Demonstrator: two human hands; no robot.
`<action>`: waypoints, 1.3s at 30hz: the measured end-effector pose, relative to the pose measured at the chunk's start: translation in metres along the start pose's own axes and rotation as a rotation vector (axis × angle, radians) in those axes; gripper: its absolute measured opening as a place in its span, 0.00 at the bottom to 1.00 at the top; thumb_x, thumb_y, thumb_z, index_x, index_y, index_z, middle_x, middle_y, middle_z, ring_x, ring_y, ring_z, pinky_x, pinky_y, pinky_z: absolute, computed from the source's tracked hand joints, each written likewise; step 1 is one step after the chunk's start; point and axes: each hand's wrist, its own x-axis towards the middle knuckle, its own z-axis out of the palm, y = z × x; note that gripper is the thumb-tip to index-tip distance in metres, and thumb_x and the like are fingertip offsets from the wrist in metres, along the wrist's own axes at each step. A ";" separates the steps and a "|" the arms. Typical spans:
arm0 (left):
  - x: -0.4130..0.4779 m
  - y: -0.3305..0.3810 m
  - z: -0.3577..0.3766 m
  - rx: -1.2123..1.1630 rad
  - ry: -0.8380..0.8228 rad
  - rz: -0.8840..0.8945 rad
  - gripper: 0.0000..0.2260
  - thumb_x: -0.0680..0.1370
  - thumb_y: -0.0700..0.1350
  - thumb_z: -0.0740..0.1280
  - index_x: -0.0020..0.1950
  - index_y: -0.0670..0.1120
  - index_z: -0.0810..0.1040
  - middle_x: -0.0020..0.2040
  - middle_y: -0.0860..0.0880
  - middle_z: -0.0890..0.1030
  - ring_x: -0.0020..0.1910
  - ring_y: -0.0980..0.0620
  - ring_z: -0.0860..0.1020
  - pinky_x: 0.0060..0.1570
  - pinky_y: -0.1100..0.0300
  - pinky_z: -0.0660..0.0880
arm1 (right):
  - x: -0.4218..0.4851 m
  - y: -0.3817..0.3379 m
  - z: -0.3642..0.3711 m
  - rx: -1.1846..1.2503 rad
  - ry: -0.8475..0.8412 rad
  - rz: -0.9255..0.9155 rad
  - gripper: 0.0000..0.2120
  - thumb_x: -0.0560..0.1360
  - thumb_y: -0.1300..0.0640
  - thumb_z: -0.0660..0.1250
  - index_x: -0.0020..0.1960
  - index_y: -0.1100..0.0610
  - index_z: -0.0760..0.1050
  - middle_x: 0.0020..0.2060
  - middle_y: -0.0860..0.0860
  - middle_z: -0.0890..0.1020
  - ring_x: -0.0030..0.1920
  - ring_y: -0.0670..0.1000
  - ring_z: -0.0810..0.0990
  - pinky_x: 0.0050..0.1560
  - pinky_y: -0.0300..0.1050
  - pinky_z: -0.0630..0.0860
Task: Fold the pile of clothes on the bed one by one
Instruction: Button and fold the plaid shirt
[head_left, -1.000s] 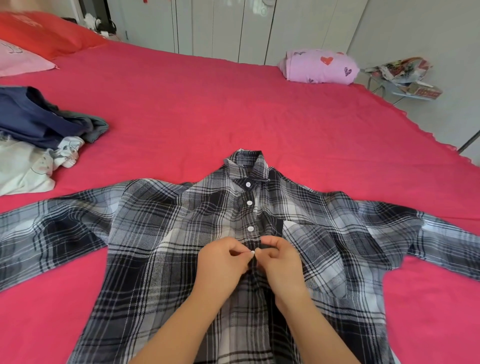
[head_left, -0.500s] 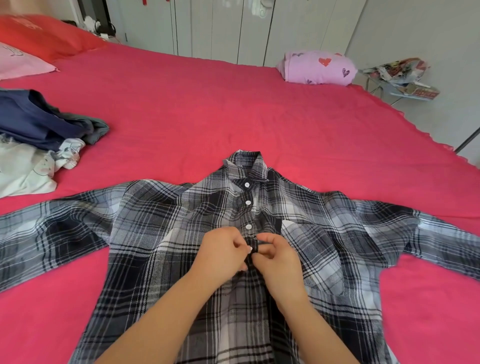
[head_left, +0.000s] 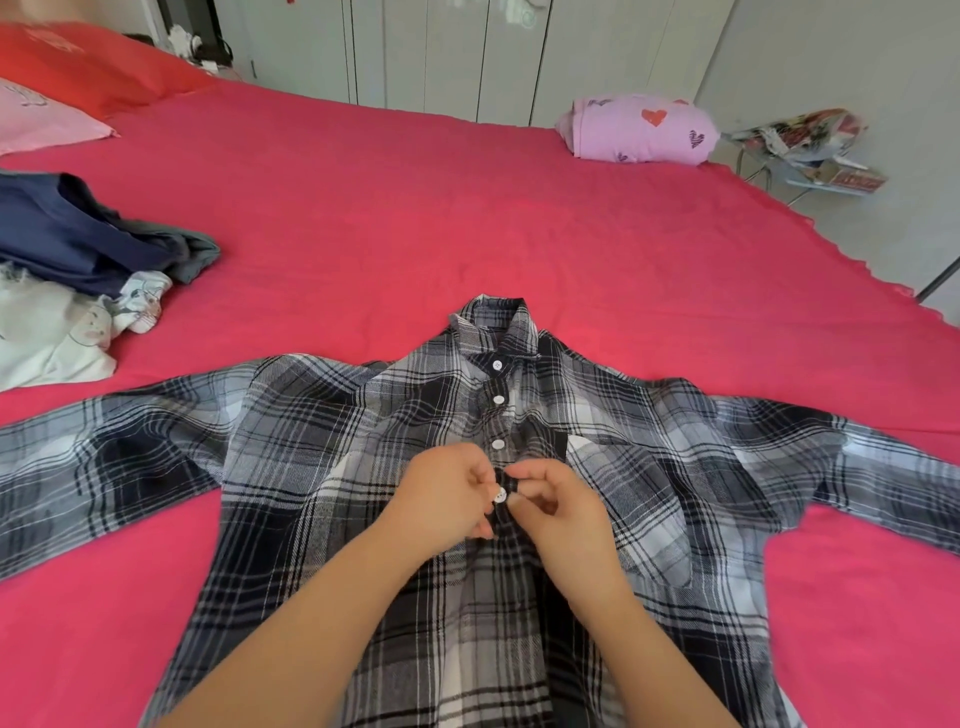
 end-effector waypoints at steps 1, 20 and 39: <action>0.000 -0.003 0.002 0.088 0.024 0.072 0.10 0.78 0.38 0.63 0.38 0.49 0.72 0.34 0.49 0.78 0.28 0.57 0.79 0.32 0.62 0.79 | 0.001 0.000 0.000 0.057 -0.003 0.038 0.14 0.73 0.66 0.67 0.47 0.46 0.76 0.36 0.50 0.83 0.37 0.48 0.78 0.43 0.40 0.74; -0.047 -0.033 0.035 -0.011 0.135 0.013 0.12 0.73 0.56 0.68 0.43 0.48 0.73 0.38 0.51 0.78 0.39 0.52 0.79 0.43 0.55 0.79 | -0.039 -0.007 -0.011 -0.324 -0.342 0.135 0.11 0.76 0.61 0.61 0.41 0.47 0.74 0.32 0.44 0.75 0.36 0.46 0.74 0.44 0.46 0.74; -0.085 -0.040 0.020 -0.099 0.266 -0.080 0.05 0.75 0.45 0.69 0.48 0.45 0.78 0.41 0.52 0.78 0.41 0.56 0.75 0.45 0.59 0.75 | -0.076 -0.003 0.001 -0.568 -0.144 -0.039 0.15 0.77 0.53 0.64 0.63 0.48 0.73 0.48 0.46 0.74 0.46 0.46 0.73 0.52 0.39 0.72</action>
